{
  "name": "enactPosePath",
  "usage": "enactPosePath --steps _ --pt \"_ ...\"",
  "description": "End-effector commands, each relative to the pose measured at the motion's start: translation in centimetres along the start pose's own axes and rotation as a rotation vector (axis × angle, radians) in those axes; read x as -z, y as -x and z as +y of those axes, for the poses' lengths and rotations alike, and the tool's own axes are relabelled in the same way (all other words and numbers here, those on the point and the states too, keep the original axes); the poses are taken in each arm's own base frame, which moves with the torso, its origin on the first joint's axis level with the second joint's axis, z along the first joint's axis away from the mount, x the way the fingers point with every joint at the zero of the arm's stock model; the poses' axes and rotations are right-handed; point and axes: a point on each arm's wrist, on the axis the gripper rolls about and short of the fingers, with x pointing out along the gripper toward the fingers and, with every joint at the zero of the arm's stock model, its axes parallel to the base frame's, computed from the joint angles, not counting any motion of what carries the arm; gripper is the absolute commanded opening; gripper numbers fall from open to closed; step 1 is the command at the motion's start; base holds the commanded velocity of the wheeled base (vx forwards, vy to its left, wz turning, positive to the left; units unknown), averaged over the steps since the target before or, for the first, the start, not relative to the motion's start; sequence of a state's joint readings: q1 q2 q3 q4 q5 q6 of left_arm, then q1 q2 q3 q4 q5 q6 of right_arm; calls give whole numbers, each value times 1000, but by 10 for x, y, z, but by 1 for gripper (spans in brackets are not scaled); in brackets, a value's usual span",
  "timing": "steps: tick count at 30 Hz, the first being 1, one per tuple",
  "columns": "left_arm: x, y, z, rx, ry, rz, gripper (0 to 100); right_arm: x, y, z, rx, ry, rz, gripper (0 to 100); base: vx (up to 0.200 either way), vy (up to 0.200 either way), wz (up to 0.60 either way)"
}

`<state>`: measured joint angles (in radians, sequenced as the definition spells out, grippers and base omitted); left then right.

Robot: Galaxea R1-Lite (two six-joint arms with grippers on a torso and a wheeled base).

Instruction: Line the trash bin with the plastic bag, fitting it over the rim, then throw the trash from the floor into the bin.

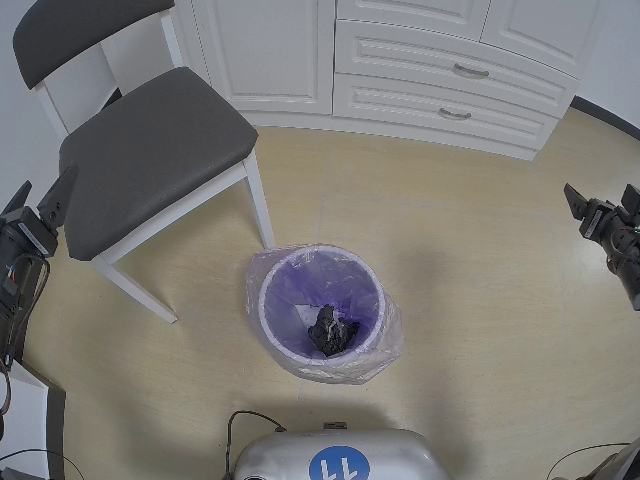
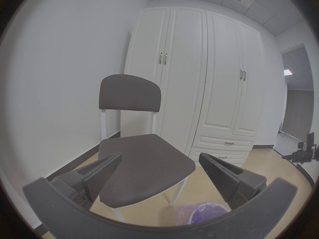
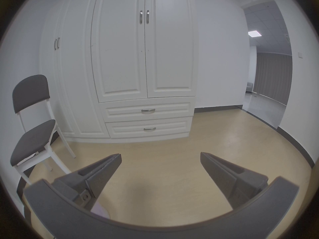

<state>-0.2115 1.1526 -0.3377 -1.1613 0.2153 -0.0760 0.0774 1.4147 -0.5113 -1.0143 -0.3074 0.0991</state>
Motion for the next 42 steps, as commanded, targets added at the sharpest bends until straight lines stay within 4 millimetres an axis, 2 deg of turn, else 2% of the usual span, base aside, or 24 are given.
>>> enactPosePath --steps 1,3,7,10,11,12,13,18,23,24,27,30,35,39,42 --pt "-31 13 8 -33 7 -62 100 -99 87 -12 -60 -68 -117 100 0 0 0" --pt "-31 16 9 -43 2 -37 100 -110 102 -19 -31 -64 -123 100 0 0 0" --pt "-33 25 11 -53 -3 -11 100 -114 123 -33 75 -51 -154 100 0 0 0" --pt "-33 27 11 -58 -4 -4 100 -114 128 -37 102 -49 -164 100 0 0 0" --pt "-33 30 16 -92 -16 5 100 -110 145 -42 116 -53 -185 100 0 0 0" --pt "-34 30 16 -95 -17 3 100 -110 146 -42 115 -53 -187 100 0 0 0" --pt "-34 34 19 -119 -26 -1 100 -107 158 -45 116 -56 -201 100 0 0 0" --pt "-40 46 24 -165 -45 -9 100 -103 184 -51 120 -61 -228 100 0 0 0" --pt "-47 66 27 -208 -62 -2 100 -97 208 -59 225 -61 -231 100 0 0 0" --pt "-49 77 27 -209 -61 -4 100 -90 221 -62 218 -66 -242 100 0 0 0" --pt "-54 88 26 -208 -58 -13 100 -79 234 -66 204 -71 -256 100 0 0 0" --pt "-63 108 24 -205 -56 -36 100 -64 253 -71 189 -84 -295 100 0 0 0" --pt "-71 133 23 -204 -56 -39 100 -49 267 -76 185 -93 -332 100 0 0 0" --pt "-70 154 23 -205 -57 -39 100 -35 276 -80 153 -101 -354 100 0 0 0" --pt "-71 161 23 -203 -57 -52 100 -24 282 -84 123 -107 -364 100 0 0 0"
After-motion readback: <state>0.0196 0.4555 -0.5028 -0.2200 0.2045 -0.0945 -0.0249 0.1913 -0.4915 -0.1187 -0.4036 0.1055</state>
